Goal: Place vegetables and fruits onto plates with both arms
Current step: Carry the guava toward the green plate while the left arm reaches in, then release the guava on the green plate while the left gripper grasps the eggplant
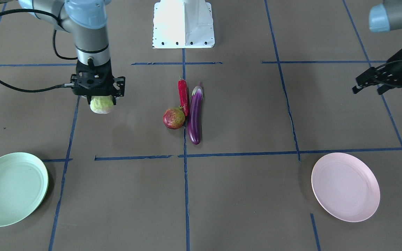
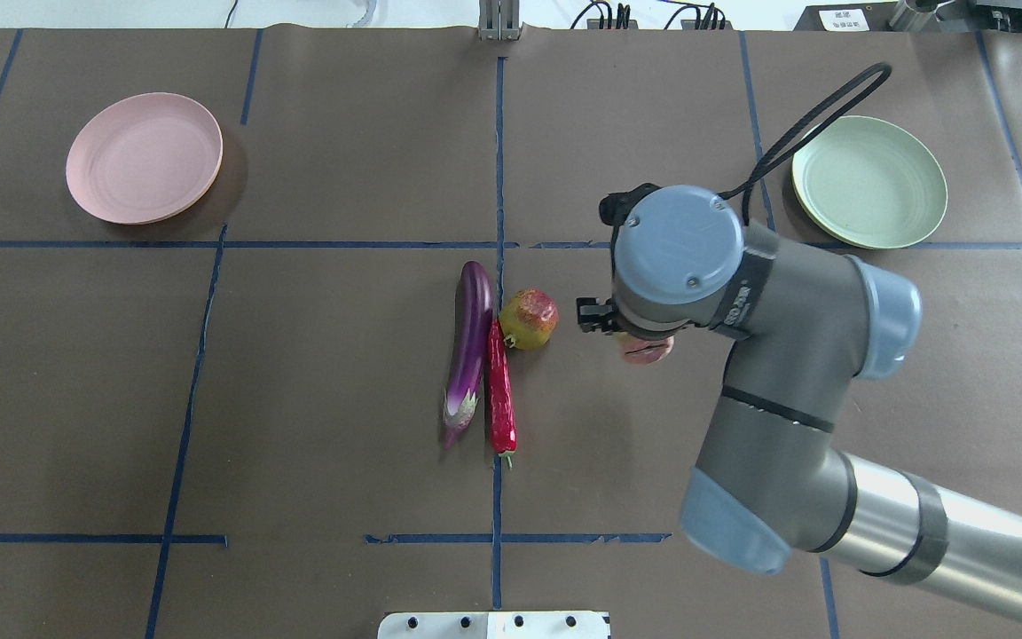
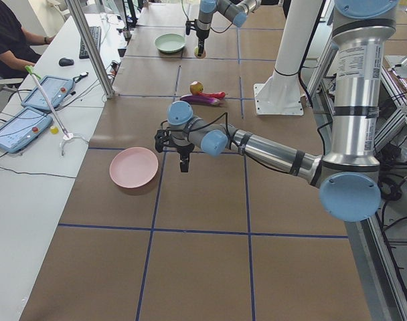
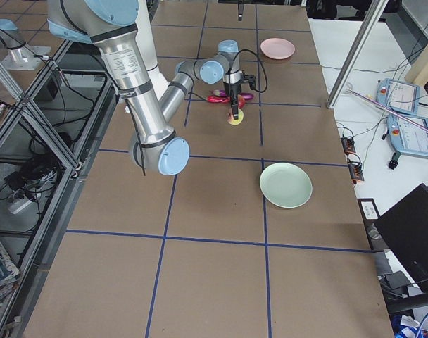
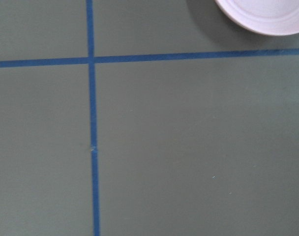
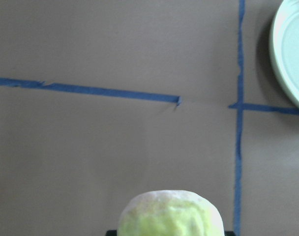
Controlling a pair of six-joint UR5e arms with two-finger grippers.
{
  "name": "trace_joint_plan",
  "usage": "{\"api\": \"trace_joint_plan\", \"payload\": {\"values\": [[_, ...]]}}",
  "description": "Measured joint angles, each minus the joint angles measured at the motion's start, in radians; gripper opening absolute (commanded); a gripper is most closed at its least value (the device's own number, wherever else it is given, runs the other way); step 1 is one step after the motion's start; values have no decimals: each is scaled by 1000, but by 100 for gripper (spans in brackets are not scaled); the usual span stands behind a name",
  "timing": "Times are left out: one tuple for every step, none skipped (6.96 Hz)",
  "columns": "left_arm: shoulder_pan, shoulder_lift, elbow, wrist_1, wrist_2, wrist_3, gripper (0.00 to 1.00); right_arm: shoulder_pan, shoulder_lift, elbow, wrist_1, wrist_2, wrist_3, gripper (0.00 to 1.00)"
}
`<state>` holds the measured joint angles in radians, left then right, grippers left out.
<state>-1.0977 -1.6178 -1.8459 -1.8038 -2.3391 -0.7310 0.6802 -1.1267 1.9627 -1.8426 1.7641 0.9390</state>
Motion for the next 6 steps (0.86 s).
{"api": "trace_joint_plan", "payload": {"values": [[106, -116, 49, -16, 60, -147, 100, 83, -27, -25, 2, 13, -107, 0], [198, -233, 90, -22, 111, -282, 100, 172, -35, -96, 23, 44, -194, 0], [279, -331, 114, -24, 156, -400, 100, 250, -33, -204, 94, 76, -270, 0], [355, -409, 131, -26, 218, -487, 100, 308, -28, -330, 205, 95, -324, 1], [433, -467, 140, -24, 318, -533, 100, 346, -21, -446, 308, 103, -357, 63], [517, -500, 145, -20, 436, -563, 100, 371, -15, -531, 372, 106, -398, 100]]}}
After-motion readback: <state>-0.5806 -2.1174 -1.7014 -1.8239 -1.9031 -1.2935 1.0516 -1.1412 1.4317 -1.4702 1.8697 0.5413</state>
